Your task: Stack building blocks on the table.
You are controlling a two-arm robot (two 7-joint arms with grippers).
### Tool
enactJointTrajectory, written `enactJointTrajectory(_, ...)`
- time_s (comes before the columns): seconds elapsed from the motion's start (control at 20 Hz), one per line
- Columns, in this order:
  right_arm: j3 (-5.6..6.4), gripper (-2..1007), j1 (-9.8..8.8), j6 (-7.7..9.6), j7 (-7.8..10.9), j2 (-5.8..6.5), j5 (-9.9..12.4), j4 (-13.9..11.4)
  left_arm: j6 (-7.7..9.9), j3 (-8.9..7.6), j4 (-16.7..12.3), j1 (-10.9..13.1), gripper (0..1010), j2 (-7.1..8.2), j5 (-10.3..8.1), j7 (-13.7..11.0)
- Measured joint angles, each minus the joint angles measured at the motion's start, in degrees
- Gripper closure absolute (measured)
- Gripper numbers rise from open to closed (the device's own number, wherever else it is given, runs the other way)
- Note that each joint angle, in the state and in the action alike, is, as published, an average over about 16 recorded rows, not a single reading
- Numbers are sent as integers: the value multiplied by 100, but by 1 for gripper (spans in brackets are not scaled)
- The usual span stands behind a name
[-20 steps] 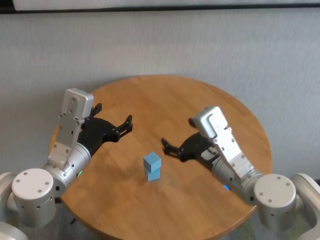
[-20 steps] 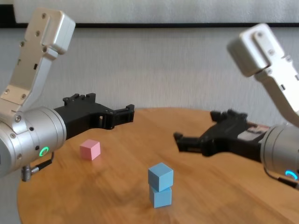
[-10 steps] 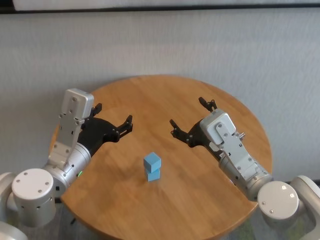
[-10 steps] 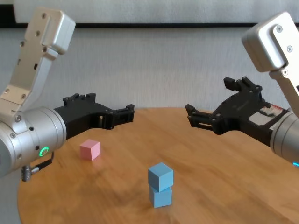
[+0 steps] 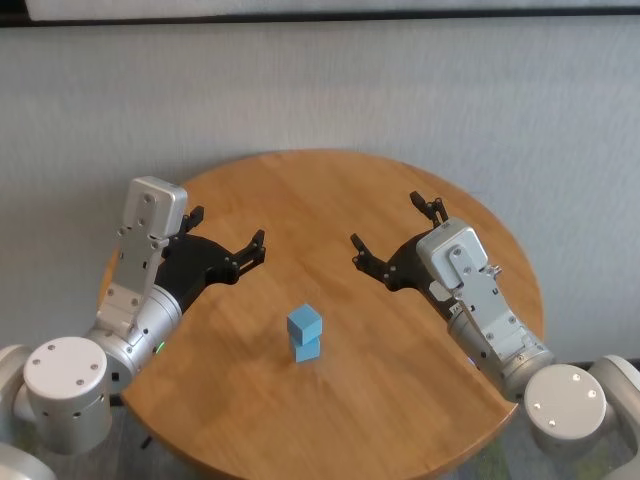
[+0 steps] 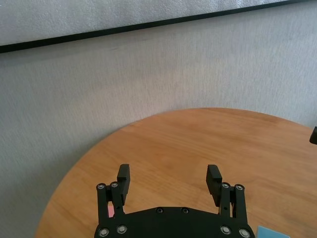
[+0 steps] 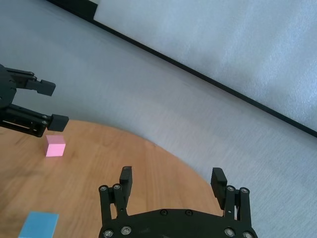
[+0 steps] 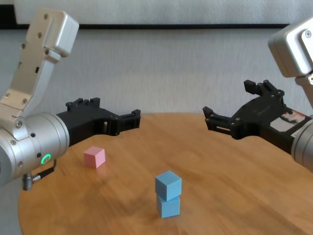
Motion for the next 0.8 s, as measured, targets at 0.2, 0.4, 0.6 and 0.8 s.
enactJointTrajectory(0.2, 138, 0, -35, 175, 97, -83, 178, -38, 0, 0, 0, 0, 9, 0, 0, 0)
enactJointTrajectory(0.4, 261, 0, -66, 425, 218, -165, 397, -98, 0, 0, 0, 0, 9, 0, 0, 0)
enactJointTrajectory(0.6, 356, 0, -81, 675, 382, -218, 651, -151, 0, 0, 0, 0, 9, 0, 0, 0)
enactJointTrajectory(0.8, 414, 0, -79, 873, 497, -247, 862, -175, 0, 0, 0, 0, 9, 0, 0, 0)
